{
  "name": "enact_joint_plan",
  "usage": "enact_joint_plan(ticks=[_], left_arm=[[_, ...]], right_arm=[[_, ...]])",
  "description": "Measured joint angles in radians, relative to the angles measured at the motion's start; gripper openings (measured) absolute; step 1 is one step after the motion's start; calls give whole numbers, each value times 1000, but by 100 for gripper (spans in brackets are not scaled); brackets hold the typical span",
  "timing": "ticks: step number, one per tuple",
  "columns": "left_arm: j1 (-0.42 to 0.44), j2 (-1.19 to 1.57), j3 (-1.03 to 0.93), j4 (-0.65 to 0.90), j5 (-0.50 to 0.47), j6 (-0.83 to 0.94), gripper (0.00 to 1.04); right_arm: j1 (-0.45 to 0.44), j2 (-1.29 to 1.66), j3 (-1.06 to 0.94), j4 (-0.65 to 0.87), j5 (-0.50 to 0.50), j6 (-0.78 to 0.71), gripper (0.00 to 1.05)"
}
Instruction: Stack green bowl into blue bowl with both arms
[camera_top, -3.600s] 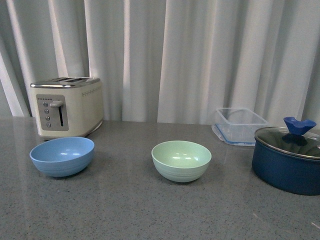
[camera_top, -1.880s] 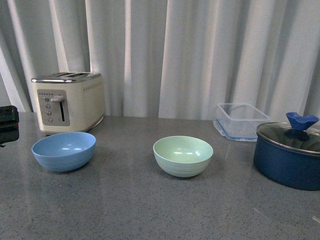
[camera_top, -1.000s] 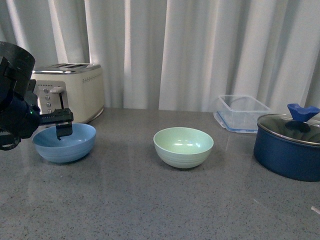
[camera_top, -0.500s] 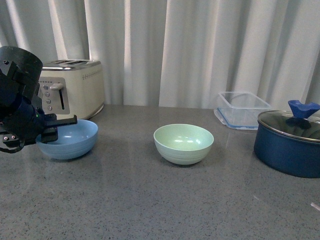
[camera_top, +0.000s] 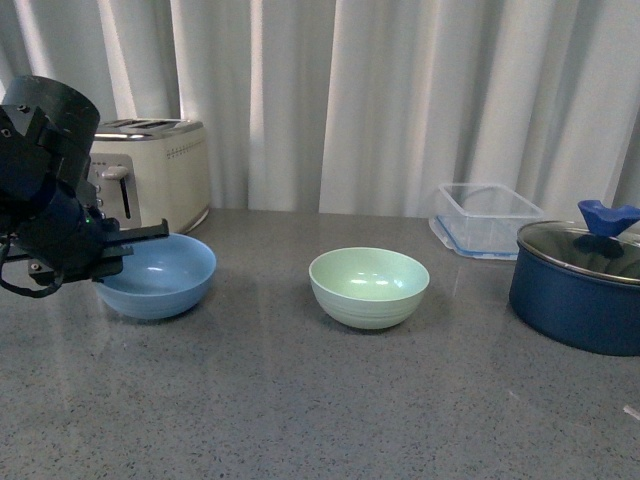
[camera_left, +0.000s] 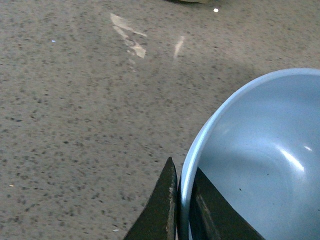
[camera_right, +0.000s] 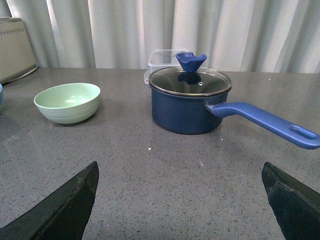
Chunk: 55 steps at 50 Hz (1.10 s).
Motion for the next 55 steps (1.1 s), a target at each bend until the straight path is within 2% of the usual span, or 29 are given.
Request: enact_joint_plan(ticks=[26, 55], left_arm=[[-119, 57, 131, -53, -26, -41, 4], [-164, 112, 177, -76, -49, -72, 4]], right_arm=[[0, 0, 0, 0, 0, 0, 95], [0, 0, 0, 0, 0, 0, 95]])
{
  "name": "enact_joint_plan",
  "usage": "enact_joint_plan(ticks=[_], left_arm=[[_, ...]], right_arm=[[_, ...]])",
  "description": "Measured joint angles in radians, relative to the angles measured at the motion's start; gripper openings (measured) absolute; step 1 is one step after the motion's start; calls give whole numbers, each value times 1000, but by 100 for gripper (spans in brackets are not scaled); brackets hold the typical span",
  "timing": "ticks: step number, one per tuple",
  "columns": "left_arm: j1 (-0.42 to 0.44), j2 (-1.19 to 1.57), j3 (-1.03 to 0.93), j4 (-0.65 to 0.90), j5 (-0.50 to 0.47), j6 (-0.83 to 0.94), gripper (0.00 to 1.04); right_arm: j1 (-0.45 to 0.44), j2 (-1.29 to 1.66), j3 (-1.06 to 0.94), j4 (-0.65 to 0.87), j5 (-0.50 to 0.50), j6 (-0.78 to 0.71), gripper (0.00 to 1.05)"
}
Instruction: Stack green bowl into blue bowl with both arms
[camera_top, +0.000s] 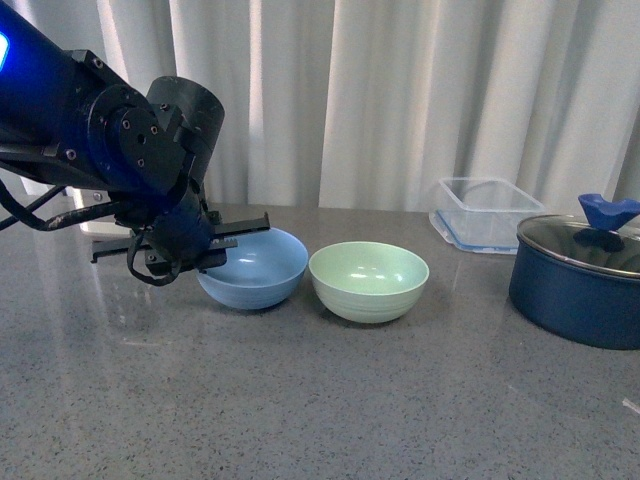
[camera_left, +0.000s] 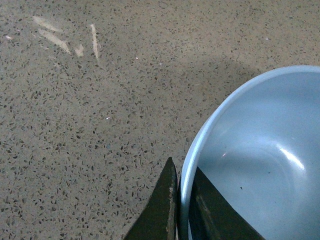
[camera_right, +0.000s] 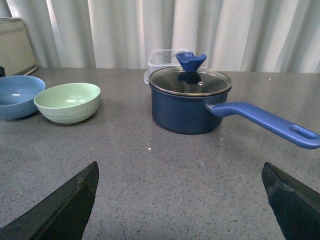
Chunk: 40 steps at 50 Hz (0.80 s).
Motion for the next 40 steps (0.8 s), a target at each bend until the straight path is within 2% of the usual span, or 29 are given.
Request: enact_joint_plan(ticks=[13, 27, 36, 40], left_arm=[[-6, 2, -6, 8, 6, -8, 5], [-7, -132, -166, 157, -10, 106, 60], [-3, -368, -406, 291, -19, 178, 98], [-5, -474, -536, 322, -17, 193, 97]], right_arm=[[0, 0, 0, 0, 0, 0, 95], [0, 0, 0, 0, 0, 0, 95], [0, 0, 0, 0, 0, 0, 95], [0, 0, 0, 0, 0, 0, 95]])
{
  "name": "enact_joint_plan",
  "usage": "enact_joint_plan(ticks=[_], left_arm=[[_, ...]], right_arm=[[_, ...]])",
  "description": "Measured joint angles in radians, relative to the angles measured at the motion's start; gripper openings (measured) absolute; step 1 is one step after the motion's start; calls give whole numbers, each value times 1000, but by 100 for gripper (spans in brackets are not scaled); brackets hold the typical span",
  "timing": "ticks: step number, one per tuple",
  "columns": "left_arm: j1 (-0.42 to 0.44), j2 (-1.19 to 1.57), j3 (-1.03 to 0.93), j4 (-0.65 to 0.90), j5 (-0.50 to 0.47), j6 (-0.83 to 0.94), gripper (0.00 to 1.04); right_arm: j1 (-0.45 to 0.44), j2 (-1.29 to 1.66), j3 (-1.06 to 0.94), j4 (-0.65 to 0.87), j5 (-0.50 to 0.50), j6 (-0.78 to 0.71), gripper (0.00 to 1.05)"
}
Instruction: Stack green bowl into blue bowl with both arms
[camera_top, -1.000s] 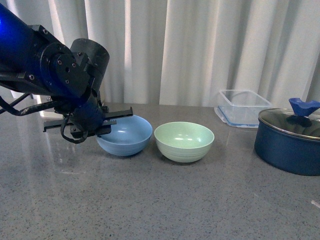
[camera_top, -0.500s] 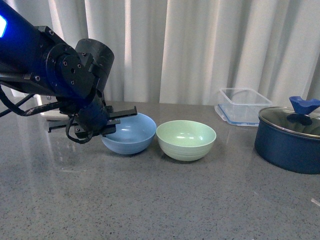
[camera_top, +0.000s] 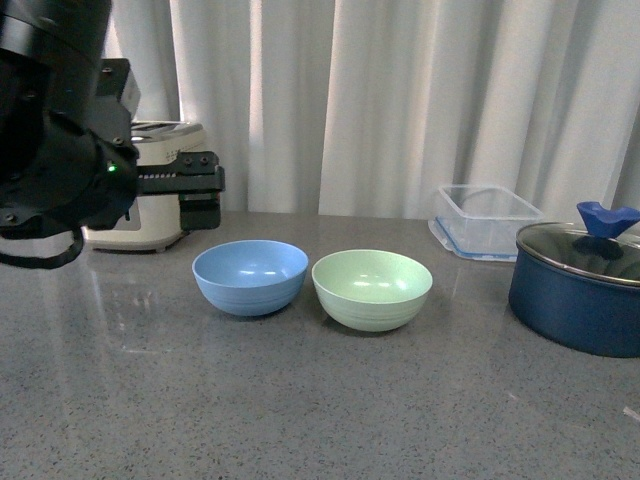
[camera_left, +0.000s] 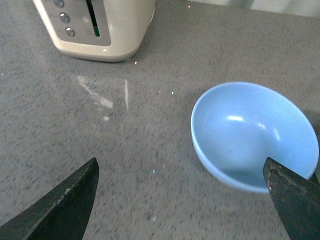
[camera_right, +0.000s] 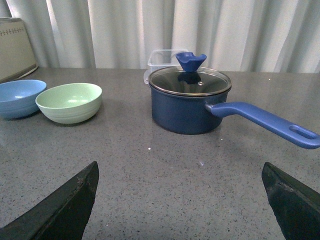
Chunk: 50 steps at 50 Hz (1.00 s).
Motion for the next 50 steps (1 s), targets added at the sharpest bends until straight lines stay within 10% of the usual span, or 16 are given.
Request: enact_joint_plan(ticks=[14, 25, 33, 50], left_arm=[[-50, -477, -535, -25, -85, 2, 98], [-54, -539, -595, -18, -82, -11, 97], [10, -584, -853, 608, 137, 124, 64], [101, -804, -1014, 588, 219, 152, 3]], right_arm=[[0, 0, 0, 0, 0, 0, 95], [0, 0, 0, 0, 0, 0, 95], [0, 0, 0, 0, 0, 0, 95], [0, 0, 0, 0, 0, 0, 95]])
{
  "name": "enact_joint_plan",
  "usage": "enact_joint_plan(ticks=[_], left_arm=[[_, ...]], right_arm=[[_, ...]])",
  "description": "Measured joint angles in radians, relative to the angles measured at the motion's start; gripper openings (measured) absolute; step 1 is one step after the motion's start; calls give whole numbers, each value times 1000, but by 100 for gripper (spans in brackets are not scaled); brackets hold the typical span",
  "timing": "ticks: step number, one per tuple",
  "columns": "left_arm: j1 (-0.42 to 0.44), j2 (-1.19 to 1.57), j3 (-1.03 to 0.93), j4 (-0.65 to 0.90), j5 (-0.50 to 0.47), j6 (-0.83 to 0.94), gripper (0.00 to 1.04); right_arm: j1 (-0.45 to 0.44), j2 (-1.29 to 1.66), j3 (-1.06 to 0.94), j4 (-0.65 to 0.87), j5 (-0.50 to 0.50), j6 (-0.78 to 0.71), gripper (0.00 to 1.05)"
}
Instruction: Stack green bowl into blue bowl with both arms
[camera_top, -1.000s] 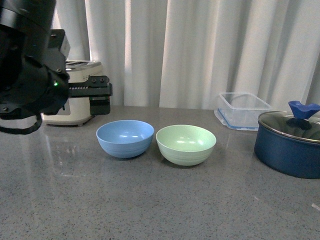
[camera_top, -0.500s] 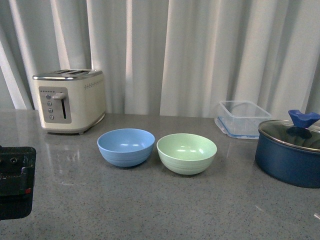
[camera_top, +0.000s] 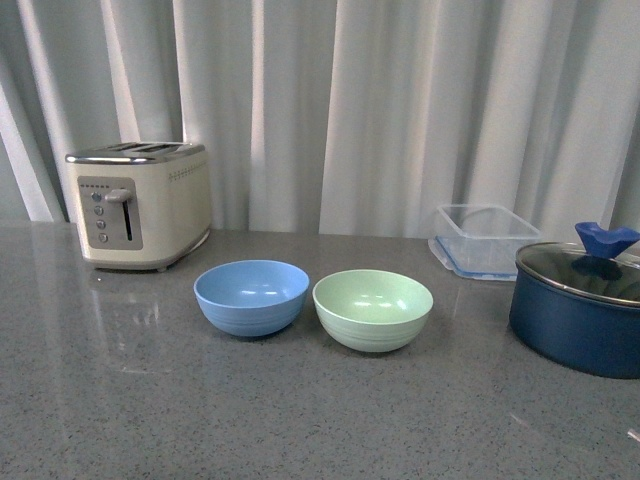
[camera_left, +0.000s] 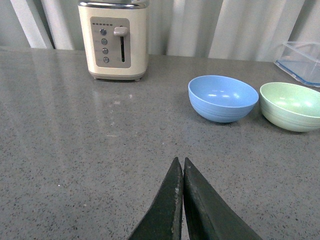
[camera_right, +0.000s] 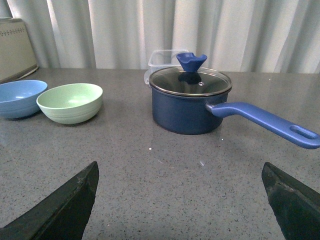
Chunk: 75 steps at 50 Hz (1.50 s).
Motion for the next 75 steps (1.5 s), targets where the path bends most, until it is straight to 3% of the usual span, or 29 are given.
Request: enact_joint_plan(ticks=[17, 21, 46, 75], left_arm=[[112, -204, -76, -126, 103, 5, 4], [113, -227, -116, -99, 107, 5, 4], [113, -542, -117, -393, 107, 5, 4], [113, -727, -117, -575, 107, 5, 4]], right_arm=[[0, 0, 0, 0, 0, 0, 95], [0, 0, 0, 0, 0, 0, 95], [0, 0, 0, 0, 0, 0, 95], [0, 0, 0, 0, 0, 0, 95]])
